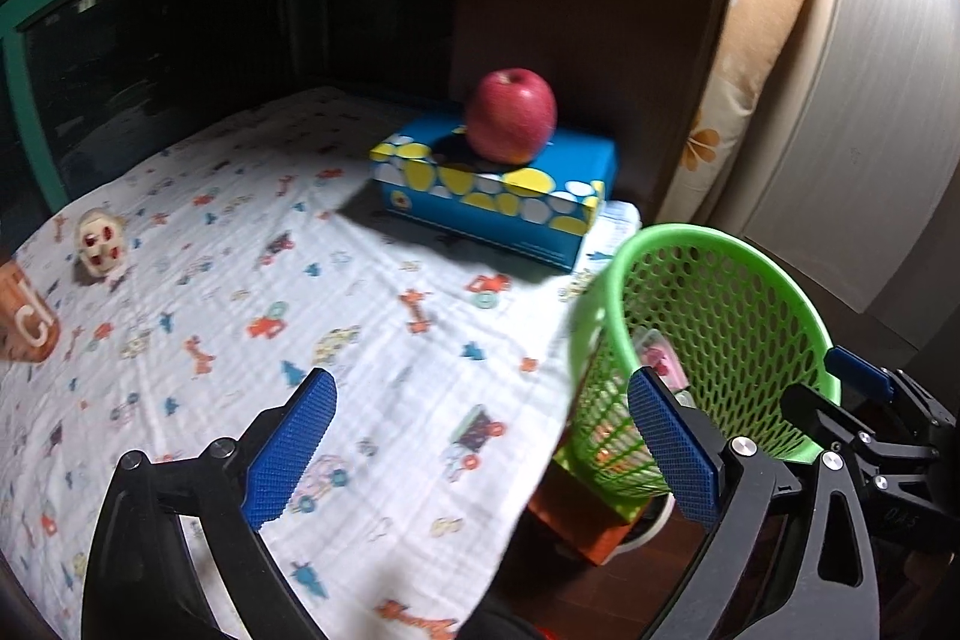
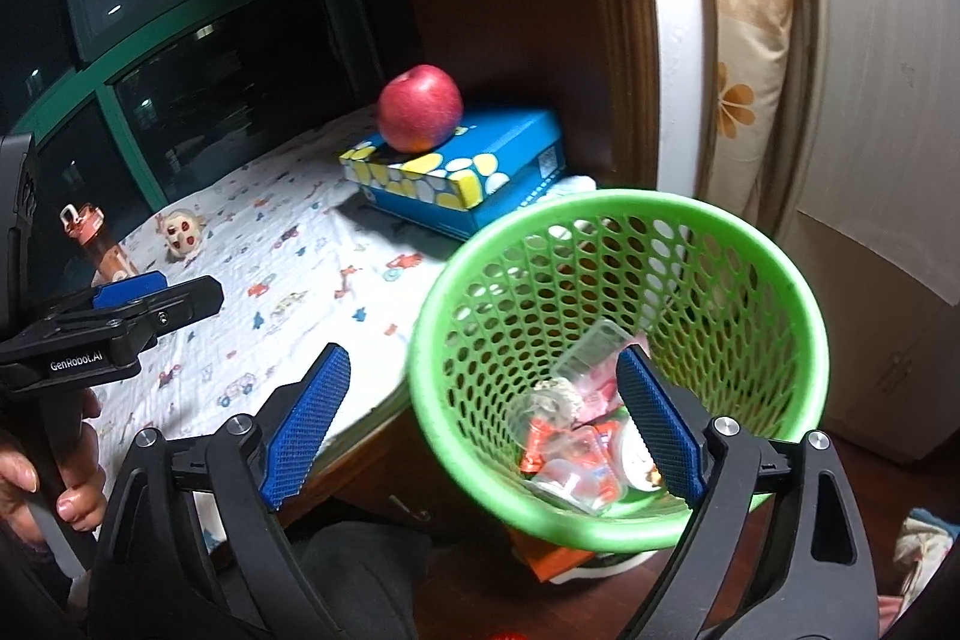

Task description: Collect trash

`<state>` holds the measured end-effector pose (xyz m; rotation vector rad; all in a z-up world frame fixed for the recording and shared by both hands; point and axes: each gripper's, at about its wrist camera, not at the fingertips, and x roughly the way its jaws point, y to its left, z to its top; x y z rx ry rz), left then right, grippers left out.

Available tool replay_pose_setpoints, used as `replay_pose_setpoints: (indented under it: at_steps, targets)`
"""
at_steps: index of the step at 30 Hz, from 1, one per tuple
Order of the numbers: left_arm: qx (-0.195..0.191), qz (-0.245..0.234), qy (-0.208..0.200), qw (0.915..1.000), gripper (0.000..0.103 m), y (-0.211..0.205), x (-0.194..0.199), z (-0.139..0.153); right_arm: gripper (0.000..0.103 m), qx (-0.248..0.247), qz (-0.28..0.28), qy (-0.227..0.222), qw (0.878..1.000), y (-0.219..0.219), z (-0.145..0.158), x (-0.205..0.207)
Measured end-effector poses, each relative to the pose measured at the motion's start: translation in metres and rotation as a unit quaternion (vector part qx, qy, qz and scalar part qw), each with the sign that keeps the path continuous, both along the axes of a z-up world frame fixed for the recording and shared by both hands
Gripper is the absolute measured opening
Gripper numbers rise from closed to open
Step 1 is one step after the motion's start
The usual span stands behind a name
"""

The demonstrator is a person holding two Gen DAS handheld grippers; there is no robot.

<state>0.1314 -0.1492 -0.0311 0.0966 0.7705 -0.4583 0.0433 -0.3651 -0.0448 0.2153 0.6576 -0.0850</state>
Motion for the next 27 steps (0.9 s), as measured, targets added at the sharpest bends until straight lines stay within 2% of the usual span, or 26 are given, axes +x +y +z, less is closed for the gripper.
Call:
replay_pose_setpoints:
  at_steps: [13,27]
  targets:
    - [0.017,0.095,-0.029,0.9949,0.096,0.087,-0.016,0.010,0.094,-0.003,0.043,-0.008,0.999,0.056,0.013,0.012]
    - [0.038,0.177,-0.060,0.9817,0.096,0.149,-0.039,0.020,0.097,-0.012,0.074,-0.026,0.997,0.100,0.024,0.012]
